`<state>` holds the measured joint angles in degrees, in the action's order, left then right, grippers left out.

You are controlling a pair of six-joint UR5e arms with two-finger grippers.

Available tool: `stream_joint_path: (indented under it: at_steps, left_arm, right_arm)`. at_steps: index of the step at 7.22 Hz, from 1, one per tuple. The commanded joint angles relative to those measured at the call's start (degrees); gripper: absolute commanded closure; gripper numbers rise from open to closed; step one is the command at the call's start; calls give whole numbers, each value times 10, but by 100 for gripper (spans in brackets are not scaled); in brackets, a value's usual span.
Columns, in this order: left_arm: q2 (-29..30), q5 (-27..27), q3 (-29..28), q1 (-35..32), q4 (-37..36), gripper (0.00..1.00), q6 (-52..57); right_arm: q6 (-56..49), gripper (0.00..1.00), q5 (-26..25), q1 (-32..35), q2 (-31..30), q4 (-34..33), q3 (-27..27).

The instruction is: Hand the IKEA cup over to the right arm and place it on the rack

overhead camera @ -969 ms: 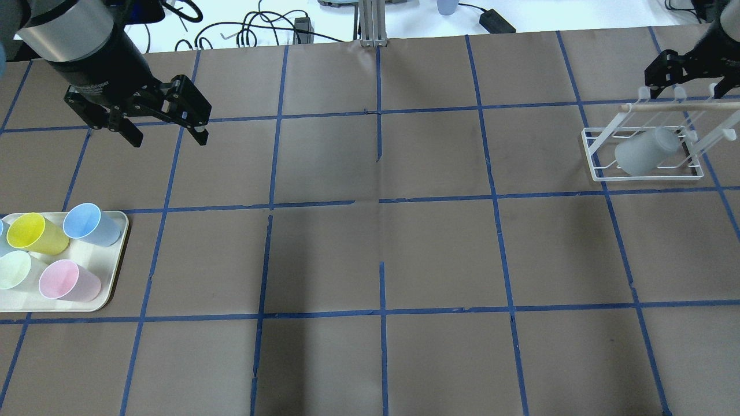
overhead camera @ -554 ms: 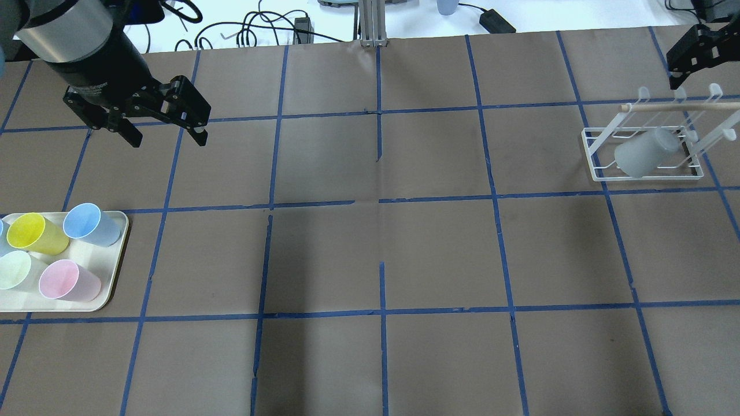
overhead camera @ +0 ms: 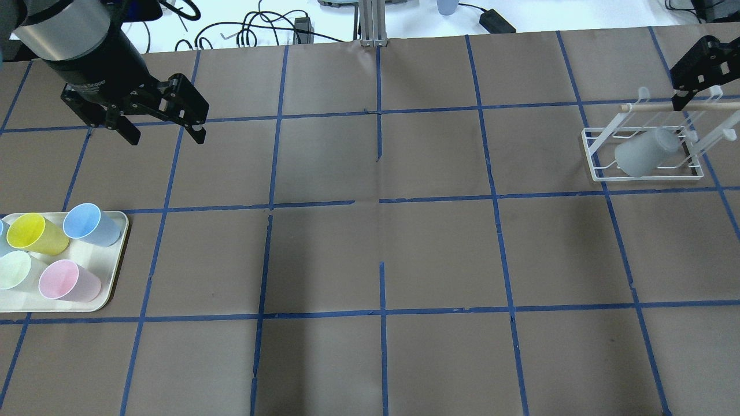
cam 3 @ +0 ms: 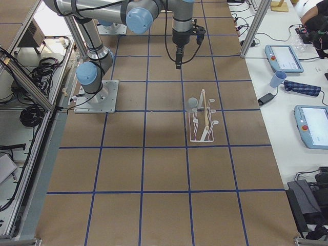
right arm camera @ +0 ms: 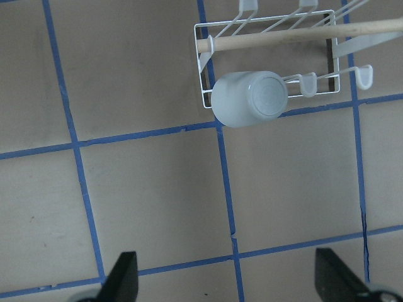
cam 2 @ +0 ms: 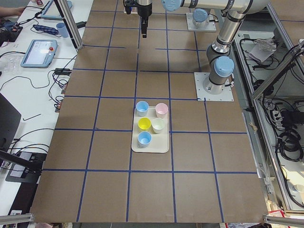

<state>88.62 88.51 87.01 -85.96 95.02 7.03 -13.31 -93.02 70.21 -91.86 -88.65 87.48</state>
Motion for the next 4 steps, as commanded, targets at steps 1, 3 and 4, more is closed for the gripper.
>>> stream_joint_path:
  at_steps: [1, 3, 4]
  left_arm:
    - [1, 0, -2, 0, 0, 0, 0]
    - [1, 0, -4, 0, 0, 0, 0]
    - [1, 0, -4, 0, 0, 0, 0]
  right_arm:
    - [41, 0, 2, 89, 3, -4, -12]
    - [126, 0, 50, 170, 27, -9, -28]
    - [171, 0, 54, 192, 49, -27, -45]
